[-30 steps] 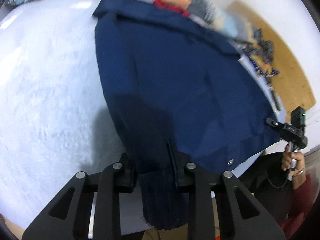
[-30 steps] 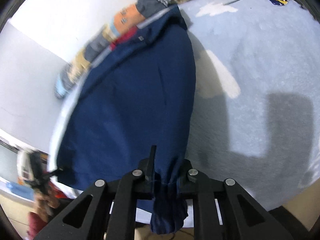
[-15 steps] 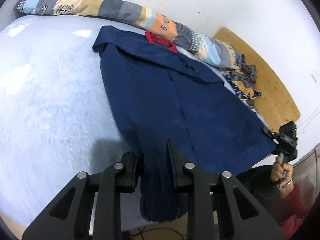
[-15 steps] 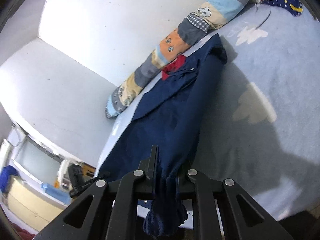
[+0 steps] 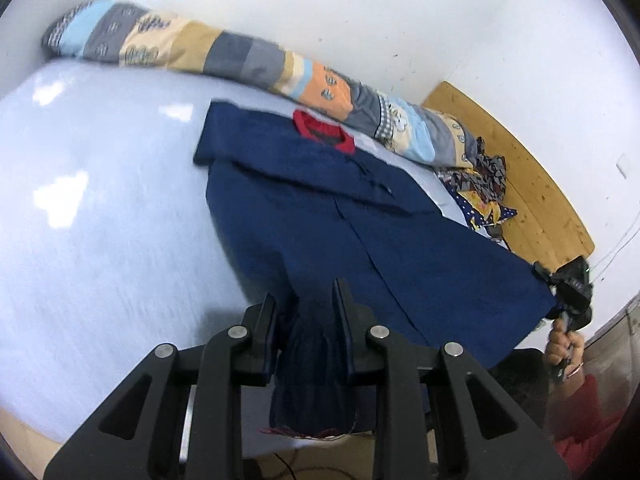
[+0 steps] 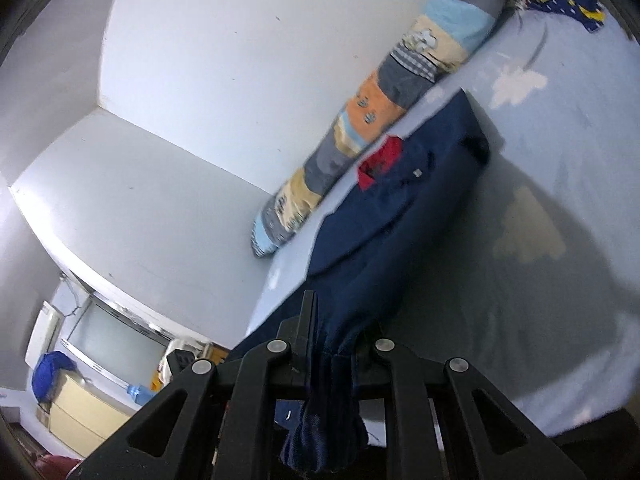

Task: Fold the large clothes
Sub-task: 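Lift the hem with both grippers and fold it toward the red collar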

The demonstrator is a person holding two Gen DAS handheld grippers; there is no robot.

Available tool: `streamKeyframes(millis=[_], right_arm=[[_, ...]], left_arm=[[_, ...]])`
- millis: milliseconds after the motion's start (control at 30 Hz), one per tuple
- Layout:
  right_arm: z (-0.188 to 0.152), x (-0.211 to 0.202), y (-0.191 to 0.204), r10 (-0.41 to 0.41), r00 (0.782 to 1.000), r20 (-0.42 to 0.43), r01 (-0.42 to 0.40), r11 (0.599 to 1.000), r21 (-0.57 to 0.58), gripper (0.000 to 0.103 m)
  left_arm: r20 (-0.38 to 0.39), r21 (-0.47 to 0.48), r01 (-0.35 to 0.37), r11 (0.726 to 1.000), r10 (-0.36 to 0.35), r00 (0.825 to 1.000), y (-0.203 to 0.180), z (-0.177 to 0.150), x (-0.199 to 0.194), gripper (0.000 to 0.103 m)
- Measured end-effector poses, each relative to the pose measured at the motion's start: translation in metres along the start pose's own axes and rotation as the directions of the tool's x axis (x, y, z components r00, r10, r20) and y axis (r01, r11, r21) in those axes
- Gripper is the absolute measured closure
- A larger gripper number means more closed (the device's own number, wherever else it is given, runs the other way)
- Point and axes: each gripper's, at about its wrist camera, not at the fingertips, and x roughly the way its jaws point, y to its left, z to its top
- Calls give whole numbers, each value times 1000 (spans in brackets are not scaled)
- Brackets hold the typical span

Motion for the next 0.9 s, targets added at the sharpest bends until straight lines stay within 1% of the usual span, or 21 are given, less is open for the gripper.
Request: streamKeyframes(millis=[100,167,233,300,400,467,533,600,633,733,767,800,833,867,900], right_arm=[[21,1,14,28,999,21,-27,999,-17,91],[37,6,21,45,998,34,-45,999,-10,91],[56,14,27,60,997,52,-61,998,7,91],[79,26,30,76,994,73,-79,996,42,91],[112,47,31,63,993,99,-70,995,69,91],[133,62,29,52,992,112,-61,995,81,91],[158,83,25,35,993,116,-46,995,88,91],[185,110,16,3,994,112,-14,995,101,91],[199,127,10,-14,994,107,3,994,109,91],[227,164,-12,-71,993,90,58,989,134,91],[237,179,-22,-87,993,80,75,986,146,91],[249,201,-37,-121,990,66,109,981,162,91],[257,217,-51,-143,988,53,131,974,184,91],[263,232,-68,-166,985,39,154,963,221,90],[267,243,-83,-187,982,28,175,952,253,88]], left_arm=[[35,10,-11,1000,11,999,-4,23,-4,81],[62,-3,-18,1000,18,998,-5,45,-2,81],[82,-26,-13,1000,15,997,-3,67,1,81],[100,-48,-26,999,30,995,1,93,7,81],[113,-97,-34,995,45,993,11,132,23,81],[115,-116,-54,992,68,991,18,156,39,81],[97,-131,-70,989,83,992,26,183,60,81],[74,-146,-84,986,95,993,35,210,87,81],[56,-153,-90,984,100,993,41,224,102,81],[-8,-179,-105,978,105,994,58,258,157,81],[-29,-192,-126,973,122,992,63,269,179,81],[-57,-204,-142,969,133,989,69,278,203,81],[-86,-214,-149,965,134,987,73,284,222,80],[-124,-233,-171,957,145,982,80,289,246,79],[-155,-249,-200,948,165,974,87,293,266,76]])
